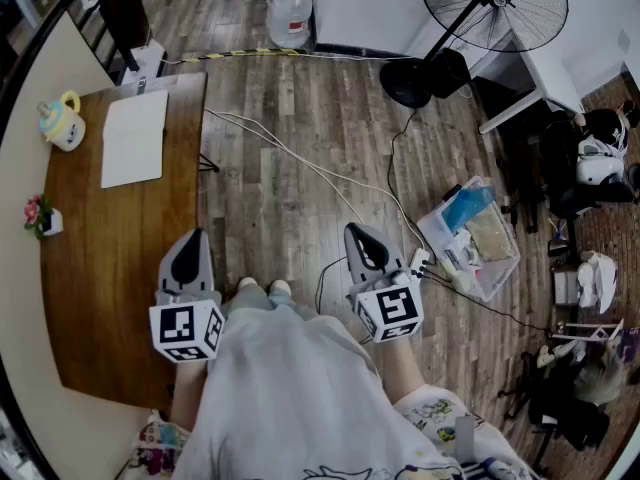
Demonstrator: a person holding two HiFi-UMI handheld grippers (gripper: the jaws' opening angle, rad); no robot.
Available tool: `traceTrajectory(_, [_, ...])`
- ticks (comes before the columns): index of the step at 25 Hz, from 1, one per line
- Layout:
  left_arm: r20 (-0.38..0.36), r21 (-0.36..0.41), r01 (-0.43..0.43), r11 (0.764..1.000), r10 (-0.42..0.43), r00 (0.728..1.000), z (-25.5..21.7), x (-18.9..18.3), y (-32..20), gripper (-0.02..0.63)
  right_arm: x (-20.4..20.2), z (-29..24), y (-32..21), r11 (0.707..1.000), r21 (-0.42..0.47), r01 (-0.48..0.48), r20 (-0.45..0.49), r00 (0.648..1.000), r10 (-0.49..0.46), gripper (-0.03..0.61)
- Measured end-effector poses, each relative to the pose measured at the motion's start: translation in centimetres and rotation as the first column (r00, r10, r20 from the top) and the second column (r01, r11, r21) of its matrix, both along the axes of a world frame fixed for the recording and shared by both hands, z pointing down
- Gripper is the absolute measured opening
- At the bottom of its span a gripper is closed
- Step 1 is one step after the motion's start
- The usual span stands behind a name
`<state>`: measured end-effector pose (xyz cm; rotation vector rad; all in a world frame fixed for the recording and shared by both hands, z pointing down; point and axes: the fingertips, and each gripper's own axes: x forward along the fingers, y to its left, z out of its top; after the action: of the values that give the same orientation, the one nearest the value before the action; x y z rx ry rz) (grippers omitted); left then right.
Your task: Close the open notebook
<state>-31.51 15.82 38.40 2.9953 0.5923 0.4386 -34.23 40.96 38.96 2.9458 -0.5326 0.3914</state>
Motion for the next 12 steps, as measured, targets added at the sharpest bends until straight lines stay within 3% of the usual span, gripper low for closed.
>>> traceTrajectory(8, [0.026, -0.013, 0.007, 1.0, -0.006, 1.0, 0.5, 0.5, 0.3, 0.015, 0.6, 0.0, 1.5, 0.997, 0.074, -0.021, 0.008, 1.0, 0.021, 0.005])
traceTrajectory(10, [0.039, -0.019, 0.003, 1.0, -0.003, 0.999, 0.9, 1.0, 0.2, 0.09, 1.2, 0.2, 1.7, 0.996, 0.084, -0.03, 0.015, 0.999, 0.029, 0.014])
traceTrajectory(12, [0.047, -0.024, 0.001, 1.0, 0.0, 0.999, 1.1, 2.0, 0.0, 0.107, 2.1, 0.5, 1.8, 0.994, 0.102, -0.036, 0.027, 0.999, 0.034, 0.062])
